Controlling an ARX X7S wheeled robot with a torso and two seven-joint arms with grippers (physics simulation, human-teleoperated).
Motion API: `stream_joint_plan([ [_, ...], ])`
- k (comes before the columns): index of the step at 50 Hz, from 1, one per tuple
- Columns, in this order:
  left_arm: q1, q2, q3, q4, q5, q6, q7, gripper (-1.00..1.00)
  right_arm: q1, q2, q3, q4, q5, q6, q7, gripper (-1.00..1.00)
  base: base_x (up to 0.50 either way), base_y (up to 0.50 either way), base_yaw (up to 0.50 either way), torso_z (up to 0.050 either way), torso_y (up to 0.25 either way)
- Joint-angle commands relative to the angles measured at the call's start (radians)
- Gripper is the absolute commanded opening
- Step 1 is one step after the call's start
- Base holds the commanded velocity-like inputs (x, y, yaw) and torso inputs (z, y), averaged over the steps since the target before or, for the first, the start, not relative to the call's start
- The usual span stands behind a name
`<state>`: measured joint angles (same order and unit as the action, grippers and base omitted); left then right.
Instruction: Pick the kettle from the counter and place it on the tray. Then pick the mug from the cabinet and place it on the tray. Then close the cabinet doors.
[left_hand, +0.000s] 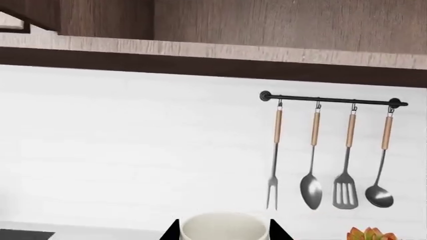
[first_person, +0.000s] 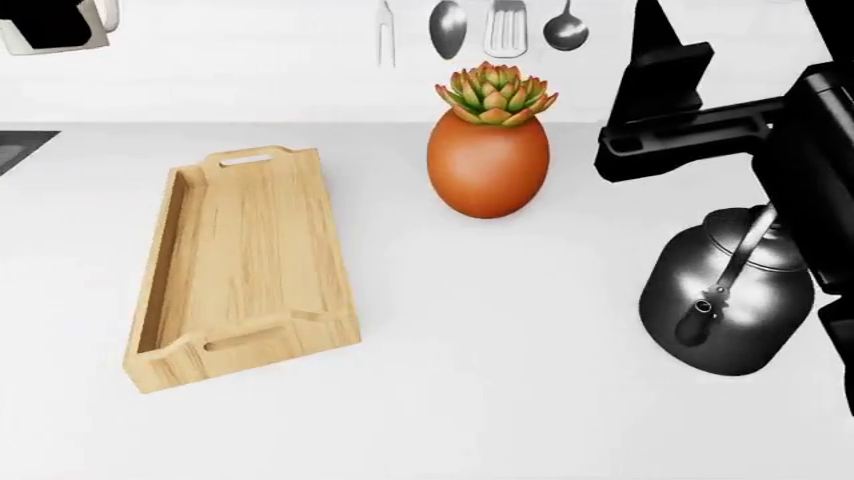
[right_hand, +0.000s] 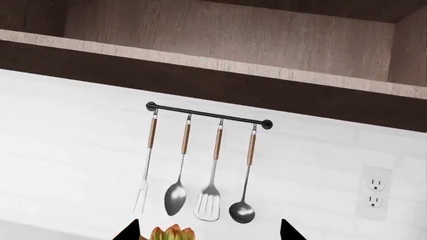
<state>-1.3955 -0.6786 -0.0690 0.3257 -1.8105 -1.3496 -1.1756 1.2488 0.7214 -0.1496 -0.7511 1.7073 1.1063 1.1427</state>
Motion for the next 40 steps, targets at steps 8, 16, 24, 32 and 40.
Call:
stream_joint_plan([
  [8,0.038,-0.027,-0.022,0.011,0.032,0.024,0.044,-1.0,0.17,0.023,-0.066,0.088,0.104,0.033,0.068,1.0,0.0,0.0,0.0,0.0,0.0],
  [16,0.014,-0.044,-0.012,-0.002,0.034,0.023,0.05,-1.0,0.345,0.03,-0.136,0.172,0.205,0.063,0.137,1.0,0.0,0.0,0.0,0.0,0.001],
  [24,-0.001,-0.057,-0.004,-0.009,0.028,0.027,0.049,-1.0,0.394,0.026,-0.152,0.19,0.218,0.066,0.145,1.0,0.26,0.0,0.0,0.0,0.0],
  [32,0.007,-0.065,-0.004,-0.008,0.035,0.033,0.059,-1.0,0.4,0.029,-0.155,0.191,0.213,0.062,0.142,1.0,0.5,0.0,0.0,0.0,0.001],
  [40,0.025,-0.065,-0.004,-0.003,0.059,0.042,0.076,-1.0,0.403,0.036,-0.155,0.183,0.212,0.059,0.142,1.0,0.3,0.0,0.0,0.0,0.001],
])
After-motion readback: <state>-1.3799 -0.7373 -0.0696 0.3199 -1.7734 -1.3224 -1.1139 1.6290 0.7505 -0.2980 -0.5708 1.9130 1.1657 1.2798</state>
